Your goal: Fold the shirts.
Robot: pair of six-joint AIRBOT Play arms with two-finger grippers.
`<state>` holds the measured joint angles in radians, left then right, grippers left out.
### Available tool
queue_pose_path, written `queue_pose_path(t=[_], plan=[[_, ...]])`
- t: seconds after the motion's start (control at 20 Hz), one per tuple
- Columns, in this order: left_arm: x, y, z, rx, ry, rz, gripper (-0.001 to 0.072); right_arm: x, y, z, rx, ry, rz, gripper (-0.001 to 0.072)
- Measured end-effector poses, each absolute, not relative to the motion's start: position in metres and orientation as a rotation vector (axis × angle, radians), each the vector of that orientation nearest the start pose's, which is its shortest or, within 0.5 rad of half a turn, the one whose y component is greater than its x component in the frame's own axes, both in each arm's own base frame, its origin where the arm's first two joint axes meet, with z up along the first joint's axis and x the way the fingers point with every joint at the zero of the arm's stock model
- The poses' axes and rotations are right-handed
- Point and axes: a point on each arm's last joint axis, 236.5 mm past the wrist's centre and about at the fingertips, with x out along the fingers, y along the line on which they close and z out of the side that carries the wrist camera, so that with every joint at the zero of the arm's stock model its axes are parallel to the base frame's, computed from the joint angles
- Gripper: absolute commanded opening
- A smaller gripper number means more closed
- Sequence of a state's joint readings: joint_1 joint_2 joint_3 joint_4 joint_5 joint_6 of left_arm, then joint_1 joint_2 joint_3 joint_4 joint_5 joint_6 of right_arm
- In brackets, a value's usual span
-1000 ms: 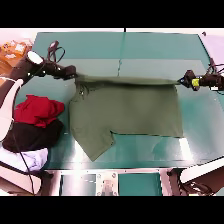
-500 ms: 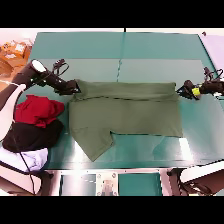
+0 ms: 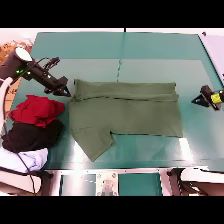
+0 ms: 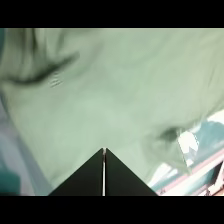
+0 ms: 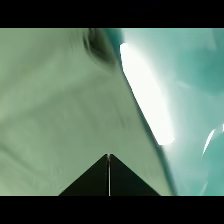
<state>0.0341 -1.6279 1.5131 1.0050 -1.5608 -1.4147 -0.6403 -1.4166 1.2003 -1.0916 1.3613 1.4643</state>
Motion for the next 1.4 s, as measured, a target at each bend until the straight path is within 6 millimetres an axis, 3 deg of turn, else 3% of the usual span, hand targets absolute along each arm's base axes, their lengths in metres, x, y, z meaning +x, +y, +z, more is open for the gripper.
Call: queue_pose_path(t=[0.1, 0.15, 0.25, 0.3, 0.35, 0.45, 0.6, 0.65, 0.75, 0.9, 0.95, 1.0, 1.05, 1.15, 1.4], plan=[[0.362, -0.116, 0.018, -0.381, 1.578, -0.504, 0.0023, 0.307, -0.112, -0.012, 0.869, 1.327, -0.193, 0.0019], [0.346, -0.117, 0.018, -0.38, 1.576, -0.49, 0.0023, 0.287, -0.105, -0.016, 0.905, 1.328, -0.226, 0.0081], [0.313, -0.119, 0.013, -0.389, 1.571, -0.446, 0.0062, 0.25, -0.087, -0.029, 0.972, 1.336, -0.285, 0.0498], [0.294, -0.121, 0.007, -0.397, 1.569, -0.421, 0.0353, 0.233, -0.076, -0.038, 1.003, 1.349, -0.304, 0.0511], [0.277, -0.123, -0.001, -0.407, 1.571, -0.4, 0.0504, 0.218, -0.064, -0.048, 1.033, 1.364, -0.319, 0.051], [0.242, -0.125, -0.024, -0.425, 1.59, -0.347, 0.0495, 0.196, -0.047, -0.068, 1.081, 1.388, -0.348, 0.0511], [0.202, -0.136, -0.064, -0.445, 1.622, -0.309, 0.0495, 0.181, -0.031, -0.093, 1.139, 1.382, -0.384, 0.0511], [0.197, -0.144, -0.074, -0.464, 1.604, -0.305, 0.0495, 0.182, -0.03, -0.099, 1.157, 1.361, -0.395, 0.051], [0.19, -0.156, -0.091, -0.494, 1.569, -0.301, 0.0495, 0.188, -0.025, -0.105, 1.219, 1.324, -0.4, 0.0511], [0.199, -0.172, -0.099, -0.557, 1.478, -0.292, 0.0493, 0.206, -0.026, -0.115, 1.291, 1.255, -0.401, 0.0509], [0.203, -0.175, -0.1, -0.577, 1.447, -0.286, 0.0455, 0.213, -0.027, -0.117, 1.316, 1.232, -0.393, 0.0506], [0.209, -0.177, -0.1, -0.599, 1.419, -0.278, 0.02, 0.219, -0.026, -0.119, 1.338, 1.216, -0.378, 0.0501], [0.212, -0.177, -0.102, -0.603, 1.399, -0.275, 0.0031, 0.223, -0.025, -0.119, 1.35, 1.209, -0.36, 0.0452], [0.214, -0.184, -0.099, -0.623, 1.38, -0.301, 0.0025, 0.228, -0.028, -0.122, 1.33, 1.2, -0.342, 0.0038], [0.213, -0.195, -0.076, -0.569, 1.396, -0.411, 0.0023, 0.243, -0.042, -0.118, 1.259, 1.151, -0.306, 0.0019]])
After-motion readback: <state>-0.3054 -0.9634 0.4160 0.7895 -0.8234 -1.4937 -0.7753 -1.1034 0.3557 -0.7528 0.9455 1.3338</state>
